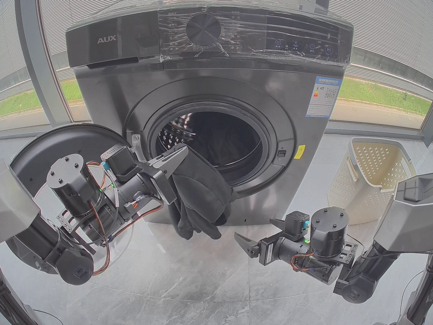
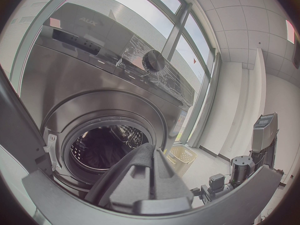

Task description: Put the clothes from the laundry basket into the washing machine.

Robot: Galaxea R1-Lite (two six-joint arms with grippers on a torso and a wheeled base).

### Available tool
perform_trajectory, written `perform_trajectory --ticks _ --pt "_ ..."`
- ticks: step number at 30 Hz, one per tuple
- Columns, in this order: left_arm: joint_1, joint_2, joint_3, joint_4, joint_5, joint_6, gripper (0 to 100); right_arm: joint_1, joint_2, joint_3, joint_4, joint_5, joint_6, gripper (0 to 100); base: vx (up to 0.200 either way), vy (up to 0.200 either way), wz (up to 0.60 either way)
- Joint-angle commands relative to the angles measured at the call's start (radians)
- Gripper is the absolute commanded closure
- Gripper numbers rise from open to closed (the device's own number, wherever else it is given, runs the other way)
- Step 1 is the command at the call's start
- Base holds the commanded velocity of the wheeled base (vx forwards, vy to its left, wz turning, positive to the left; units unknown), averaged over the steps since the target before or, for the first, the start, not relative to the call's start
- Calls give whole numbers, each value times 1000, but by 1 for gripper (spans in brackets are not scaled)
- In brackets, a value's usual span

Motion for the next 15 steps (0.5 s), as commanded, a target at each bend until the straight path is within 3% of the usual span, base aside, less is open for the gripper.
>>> perform_trajectory --ticks 1,10,15 --pt "0 -3 -16 -1 0 -1 100 0 15 1 0 -1 -4 0 0 0 0" --pt "0 -4 -28 -1 6 -1 100 6 52 0 -2 -7 -4 0 0 0 0" --pt "-2 -4 -66 0 52 -3 100 10 80 0 -2 -7 -5 0 0 0 0"
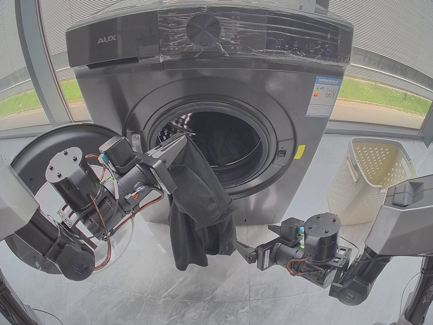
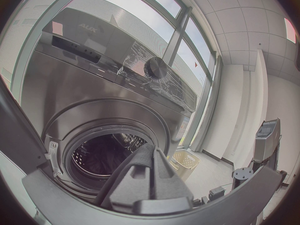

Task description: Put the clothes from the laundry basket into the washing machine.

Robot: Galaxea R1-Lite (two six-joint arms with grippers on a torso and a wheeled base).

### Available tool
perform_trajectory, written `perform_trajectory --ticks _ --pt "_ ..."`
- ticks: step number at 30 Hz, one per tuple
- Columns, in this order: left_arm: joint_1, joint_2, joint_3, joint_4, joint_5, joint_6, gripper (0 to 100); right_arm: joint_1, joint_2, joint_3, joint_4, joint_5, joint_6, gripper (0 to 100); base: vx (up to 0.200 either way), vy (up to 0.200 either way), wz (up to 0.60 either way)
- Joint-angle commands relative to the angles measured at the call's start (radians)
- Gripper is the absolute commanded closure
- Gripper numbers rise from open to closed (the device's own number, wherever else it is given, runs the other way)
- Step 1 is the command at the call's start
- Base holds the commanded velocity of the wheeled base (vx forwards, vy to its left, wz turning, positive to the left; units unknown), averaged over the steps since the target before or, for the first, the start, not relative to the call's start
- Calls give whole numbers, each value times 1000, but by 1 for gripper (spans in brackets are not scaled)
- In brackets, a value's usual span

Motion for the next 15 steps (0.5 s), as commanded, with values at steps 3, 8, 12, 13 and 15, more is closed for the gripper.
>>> perform_trajectory --ticks 3,8,12,13,15 --pt "-1 -3 -34 0 26 -4 100 8 41 -3 -1 1 -2 0 0 0 0" --pt "-7 -1 -83 0 92 -36 100 11 105 -30 -7 -1 -40 0 0 0 0" --pt "-10 0 -82 0 93 -36 100 11 148 -66 -10 -1 -46 0 0 0 0" --pt "-10 0 -82 0 95 -36 100 9 157 -76 -10 -1 -46 0 0 0 0" --pt "-10 0 -82 0 93 -36 100 6 171 -93 -14 -1 -57 0 0 0 0"
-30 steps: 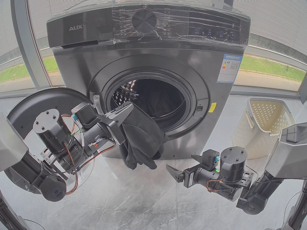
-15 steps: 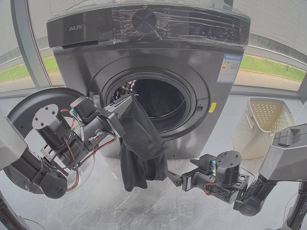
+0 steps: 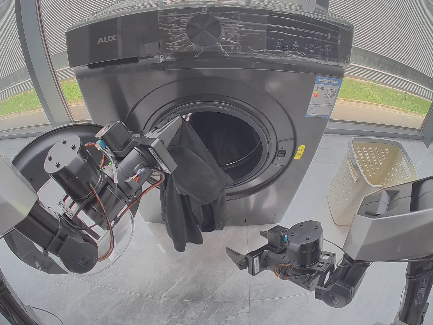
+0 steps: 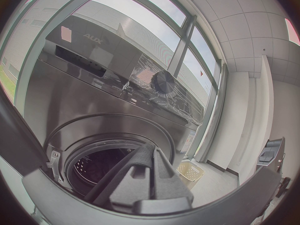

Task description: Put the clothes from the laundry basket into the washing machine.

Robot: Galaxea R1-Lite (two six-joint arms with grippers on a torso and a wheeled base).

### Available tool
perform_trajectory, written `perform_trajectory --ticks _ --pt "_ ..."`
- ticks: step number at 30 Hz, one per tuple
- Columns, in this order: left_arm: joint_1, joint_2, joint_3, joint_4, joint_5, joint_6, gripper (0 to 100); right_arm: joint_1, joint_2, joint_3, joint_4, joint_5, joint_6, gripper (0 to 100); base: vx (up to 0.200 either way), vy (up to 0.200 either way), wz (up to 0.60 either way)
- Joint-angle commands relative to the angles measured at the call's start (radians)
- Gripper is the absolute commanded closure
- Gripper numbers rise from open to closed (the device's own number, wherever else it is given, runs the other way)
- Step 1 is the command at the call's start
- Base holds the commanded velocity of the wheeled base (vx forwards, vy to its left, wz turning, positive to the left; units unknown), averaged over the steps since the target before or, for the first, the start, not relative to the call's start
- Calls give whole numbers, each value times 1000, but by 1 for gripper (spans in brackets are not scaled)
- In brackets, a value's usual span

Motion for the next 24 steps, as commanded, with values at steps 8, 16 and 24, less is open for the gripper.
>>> perform_trajectory --ticks 8,16,24 --pt "-2 10 -11 0 5 -1 100 -25 141 -104 -4 2 -34 0 0 0 0" --pt "-2 6 -16 3 5 1 100 -34 239 -228 7 5 -60 0 0 0 0" --pt "-2 4 -27 3 5 -1 100 -41 324 -305 4 5 -62 0 0 0 0"
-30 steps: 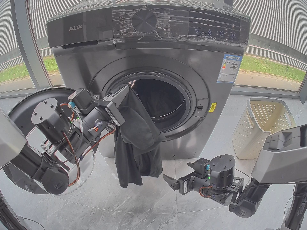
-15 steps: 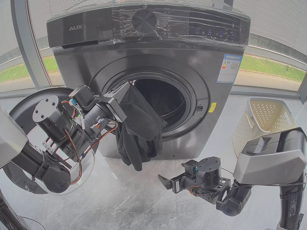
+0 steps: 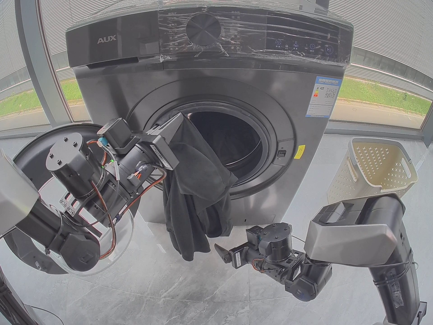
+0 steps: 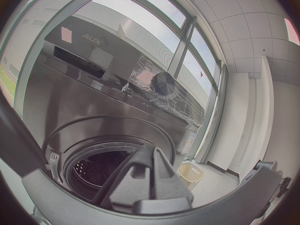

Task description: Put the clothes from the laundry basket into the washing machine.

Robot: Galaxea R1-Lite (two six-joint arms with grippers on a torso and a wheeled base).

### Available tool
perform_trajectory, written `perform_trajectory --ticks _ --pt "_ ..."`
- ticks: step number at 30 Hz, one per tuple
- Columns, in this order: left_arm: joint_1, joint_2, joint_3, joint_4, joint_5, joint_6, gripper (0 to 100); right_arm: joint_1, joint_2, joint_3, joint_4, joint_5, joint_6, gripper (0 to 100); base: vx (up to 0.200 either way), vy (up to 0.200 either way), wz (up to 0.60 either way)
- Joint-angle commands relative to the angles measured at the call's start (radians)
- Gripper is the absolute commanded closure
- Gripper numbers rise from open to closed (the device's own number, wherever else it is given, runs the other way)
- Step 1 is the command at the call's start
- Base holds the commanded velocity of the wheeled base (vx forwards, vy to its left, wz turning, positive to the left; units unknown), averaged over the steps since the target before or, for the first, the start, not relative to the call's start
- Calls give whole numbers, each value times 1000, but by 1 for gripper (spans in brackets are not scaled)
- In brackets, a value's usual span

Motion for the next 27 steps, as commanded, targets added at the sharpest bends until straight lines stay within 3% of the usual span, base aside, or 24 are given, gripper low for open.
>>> perform_trajectory --ticks 1,14,27 --pt "0 -5 -5 0 -1 -1 100 -5 83 -49 -6 1 -4 0 0 0 0" --pt "-11 -8 -8 0 -1 -1 100 -17 170 -233 0 -3 -8 0 0 0 0" --pt "-26 -10 -3 -2 -1 -2 100 -42 182 -322 3 -39 1 0 0 0 0"
